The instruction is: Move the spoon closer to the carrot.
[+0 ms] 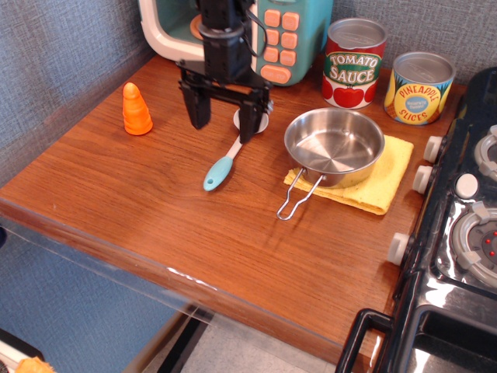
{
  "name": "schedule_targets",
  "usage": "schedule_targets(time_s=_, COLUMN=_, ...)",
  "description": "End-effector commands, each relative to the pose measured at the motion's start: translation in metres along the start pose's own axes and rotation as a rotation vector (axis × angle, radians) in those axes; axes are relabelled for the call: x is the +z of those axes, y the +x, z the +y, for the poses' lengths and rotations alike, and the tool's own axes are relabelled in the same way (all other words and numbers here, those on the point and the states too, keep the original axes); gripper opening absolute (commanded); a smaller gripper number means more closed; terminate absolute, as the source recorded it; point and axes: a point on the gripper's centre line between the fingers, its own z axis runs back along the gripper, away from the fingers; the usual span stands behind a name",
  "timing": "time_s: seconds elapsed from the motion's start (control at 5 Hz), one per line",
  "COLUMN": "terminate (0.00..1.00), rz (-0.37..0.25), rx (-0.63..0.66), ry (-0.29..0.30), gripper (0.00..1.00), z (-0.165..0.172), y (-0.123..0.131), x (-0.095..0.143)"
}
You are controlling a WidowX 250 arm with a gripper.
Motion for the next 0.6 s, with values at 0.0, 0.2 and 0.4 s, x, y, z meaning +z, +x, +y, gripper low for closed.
schedule_targets(time_s=0.0, terminate=0.00, rz=0.029, rx=0.025, ry=0.020, gripper=1.00, z=-0.003, y=-0.011, x=-0.012)
schedule_targets(time_s=0.2, terminate=0.00, rz=0.052, rx=0.044, ry=0.027, gripper=1.00, z=-0.004, y=-0.014, x=-0.022)
schedule_targets(time_s=0.4, terminate=0.00, rz=0.064, rx=0.067, ry=0.025, gripper=1.00, z=-0.004, y=-0.015, x=-0.027)
